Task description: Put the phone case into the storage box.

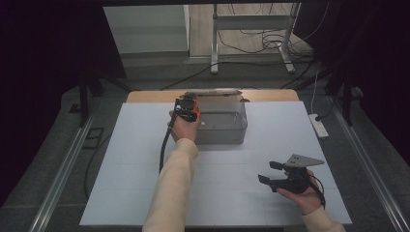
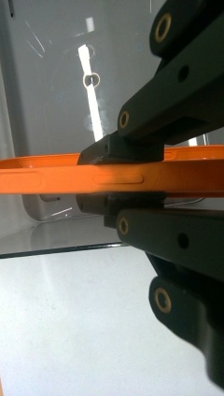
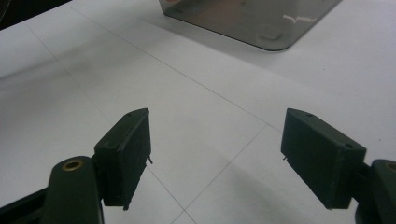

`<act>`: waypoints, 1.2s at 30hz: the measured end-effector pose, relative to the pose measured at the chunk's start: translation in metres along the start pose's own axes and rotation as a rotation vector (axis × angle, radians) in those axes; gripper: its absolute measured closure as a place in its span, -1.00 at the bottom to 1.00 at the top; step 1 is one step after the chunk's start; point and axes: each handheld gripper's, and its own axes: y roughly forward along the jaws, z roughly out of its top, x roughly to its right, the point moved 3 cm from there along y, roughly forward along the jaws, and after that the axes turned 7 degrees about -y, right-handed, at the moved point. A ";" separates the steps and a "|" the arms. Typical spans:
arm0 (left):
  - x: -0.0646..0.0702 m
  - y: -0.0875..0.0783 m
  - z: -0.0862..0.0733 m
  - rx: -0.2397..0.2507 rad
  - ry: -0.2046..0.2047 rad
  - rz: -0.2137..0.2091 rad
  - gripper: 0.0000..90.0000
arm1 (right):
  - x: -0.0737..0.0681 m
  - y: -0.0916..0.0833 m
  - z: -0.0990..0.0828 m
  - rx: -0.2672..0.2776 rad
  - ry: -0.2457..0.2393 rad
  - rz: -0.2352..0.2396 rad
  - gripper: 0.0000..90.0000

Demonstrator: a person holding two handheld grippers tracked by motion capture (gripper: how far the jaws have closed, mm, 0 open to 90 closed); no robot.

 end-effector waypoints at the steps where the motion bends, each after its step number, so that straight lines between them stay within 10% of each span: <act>1: 0.000 0.000 0.000 -0.002 -0.001 0.000 0.76 | 0.000 0.000 0.000 0.000 0.000 0.000 -0.46; 36: 0.005 0.009 0.005 -0.040 0.012 0.018 0.76 | 0.000 -0.001 0.000 -0.001 -0.004 0.000 -0.46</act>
